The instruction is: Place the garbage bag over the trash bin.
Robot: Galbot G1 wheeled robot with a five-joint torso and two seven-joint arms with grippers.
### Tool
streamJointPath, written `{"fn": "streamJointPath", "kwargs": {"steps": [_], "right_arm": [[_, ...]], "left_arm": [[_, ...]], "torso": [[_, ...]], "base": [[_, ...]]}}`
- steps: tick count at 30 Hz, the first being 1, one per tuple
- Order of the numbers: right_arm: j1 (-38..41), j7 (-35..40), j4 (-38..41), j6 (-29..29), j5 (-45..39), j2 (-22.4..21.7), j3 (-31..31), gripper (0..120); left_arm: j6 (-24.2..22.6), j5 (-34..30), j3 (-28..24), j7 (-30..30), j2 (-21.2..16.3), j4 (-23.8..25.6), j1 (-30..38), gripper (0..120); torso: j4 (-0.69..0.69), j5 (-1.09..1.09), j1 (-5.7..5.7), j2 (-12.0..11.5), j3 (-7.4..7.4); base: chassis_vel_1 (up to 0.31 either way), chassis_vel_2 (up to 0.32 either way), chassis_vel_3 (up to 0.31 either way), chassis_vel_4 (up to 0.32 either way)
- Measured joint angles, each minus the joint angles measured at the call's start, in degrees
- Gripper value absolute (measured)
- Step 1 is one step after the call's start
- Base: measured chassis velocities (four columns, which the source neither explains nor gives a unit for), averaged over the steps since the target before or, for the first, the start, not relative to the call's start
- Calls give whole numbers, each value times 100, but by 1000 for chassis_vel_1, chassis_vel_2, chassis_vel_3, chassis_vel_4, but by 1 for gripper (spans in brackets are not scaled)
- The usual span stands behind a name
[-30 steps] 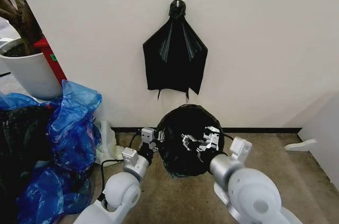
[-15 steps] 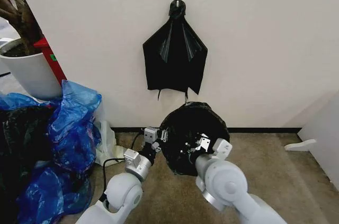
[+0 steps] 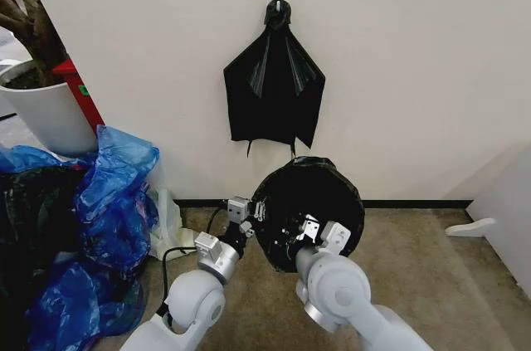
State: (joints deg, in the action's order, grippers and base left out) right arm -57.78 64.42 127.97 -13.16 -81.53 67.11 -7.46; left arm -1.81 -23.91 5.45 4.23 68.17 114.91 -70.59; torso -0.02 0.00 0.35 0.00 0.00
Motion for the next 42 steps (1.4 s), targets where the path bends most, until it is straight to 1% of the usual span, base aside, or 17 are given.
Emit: {"fn": "streamJointPath", "kwargs": {"steps": [4,9,13,16,22,25,30,34,39,42], "right_arm": [[63,-119,79,-54,41,-41,30,0],[141,-331,-190,-123,272,20,34,0],[239,-535,-638,-172,706,144,-24,0],[291,-627,-1055,-182,1085,347,-143,0],[300,-623,-1267,-162,1207,508,-257,0],[347,-612,-1253,-161,1198,501,-233,0],[406,-472,-898,-160,957,343,-165,0],[396,-484,-853,-178,934,275,-162,0],[593,-718,-1158,-208,1068,278,-20,0],[829,-761,-1273,-207,1063,373,-15,0]], "left_arm": [[-1,0,16,-34,-1,-10,-11,1],[-12,-8,14,-52,-22,36,-34,1],[-28,-18,18,-67,-50,104,-73,1],[-46,-28,12,-82,-54,179,-93,1],[-63,-64,12,-90,-47,227,-88,1],[-70,-96,31,-98,-54,235,-86,1],[-51,-146,150,-118,-38,94,-28,1],[-28,-152,182,-138,-20,54,-12,1],[-24,-155,168,-175,-20,84,-66,1],[-24,-136,143,-196,-36,86,-96,1]], "torso": [[0,0,0,0,0],[0,0,0,0,0],[0,0,0,0,0],[0,0,0,0,0],[0,0,0,0,0],[0,0,0,0,0],[0,0,0,0,0],[0,0,0,0,-1],[0,0,0,0,-1],[0,0,0,0,0]], "base": [[0,0,0,0],[0,0,0,0],[0,0,0,0],[0,0,0,0],[0,0,0,0],[0,0,0,0],[0,0,0,0],[0,0,0,0],[0,0,0,0],[0,0,0,0]]}}
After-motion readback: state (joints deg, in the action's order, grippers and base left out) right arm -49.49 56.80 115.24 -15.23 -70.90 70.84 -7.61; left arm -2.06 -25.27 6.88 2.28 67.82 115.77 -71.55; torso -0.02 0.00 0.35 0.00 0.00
